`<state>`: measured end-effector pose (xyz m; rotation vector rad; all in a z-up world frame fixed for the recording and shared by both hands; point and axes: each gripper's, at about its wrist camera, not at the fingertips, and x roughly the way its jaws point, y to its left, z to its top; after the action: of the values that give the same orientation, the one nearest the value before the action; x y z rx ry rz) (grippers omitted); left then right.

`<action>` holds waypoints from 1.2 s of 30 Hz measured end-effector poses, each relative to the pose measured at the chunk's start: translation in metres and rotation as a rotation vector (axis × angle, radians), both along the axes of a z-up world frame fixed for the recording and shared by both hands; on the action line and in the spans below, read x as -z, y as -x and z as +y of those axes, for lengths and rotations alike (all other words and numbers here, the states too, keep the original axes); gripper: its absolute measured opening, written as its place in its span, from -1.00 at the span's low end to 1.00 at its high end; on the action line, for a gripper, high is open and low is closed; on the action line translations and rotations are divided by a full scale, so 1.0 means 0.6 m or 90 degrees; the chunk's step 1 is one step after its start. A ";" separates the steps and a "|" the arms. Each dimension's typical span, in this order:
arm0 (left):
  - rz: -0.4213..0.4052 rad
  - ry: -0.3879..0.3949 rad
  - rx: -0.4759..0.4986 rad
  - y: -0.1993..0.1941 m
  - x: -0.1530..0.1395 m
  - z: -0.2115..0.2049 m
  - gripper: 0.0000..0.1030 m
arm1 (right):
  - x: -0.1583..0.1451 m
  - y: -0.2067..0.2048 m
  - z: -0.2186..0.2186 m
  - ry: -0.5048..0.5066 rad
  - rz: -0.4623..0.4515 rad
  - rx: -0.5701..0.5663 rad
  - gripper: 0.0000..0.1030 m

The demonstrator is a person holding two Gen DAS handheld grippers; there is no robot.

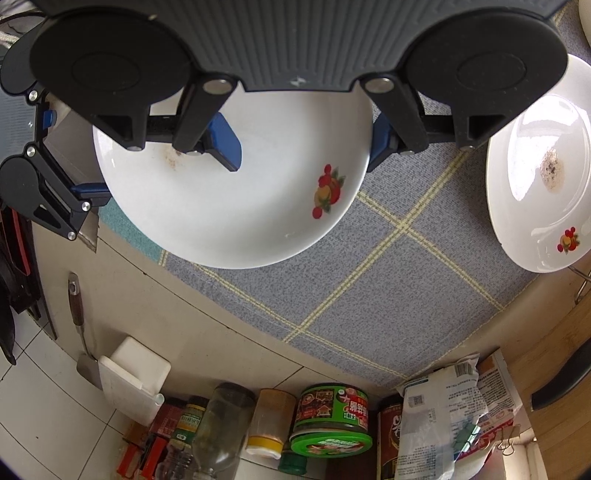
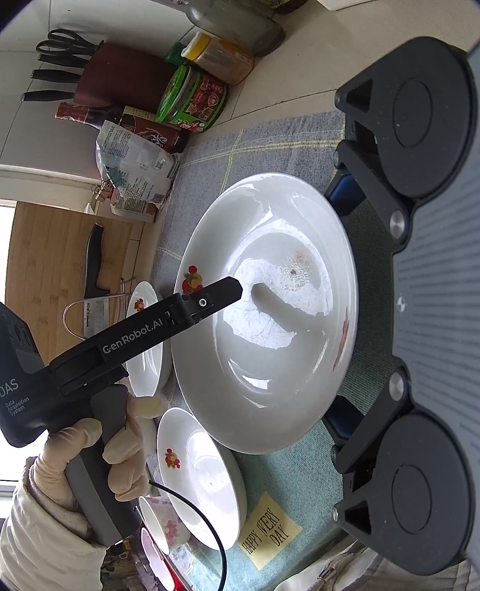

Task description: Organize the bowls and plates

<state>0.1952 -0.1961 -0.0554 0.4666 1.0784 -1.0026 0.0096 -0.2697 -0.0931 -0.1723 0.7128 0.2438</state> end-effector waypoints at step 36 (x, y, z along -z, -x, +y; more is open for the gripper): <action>-0.031 0.037 0.010 -0.155 0.052 -0.113 0.34 | 0.016 -0.155 -0.112 0.020 0.003 0.051 1.00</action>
<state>0.2882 -0.2636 -0.0865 0.4501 1.0010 -1.0285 0.1027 -0.3368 -0.1030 -0.1729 0.7269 0.1567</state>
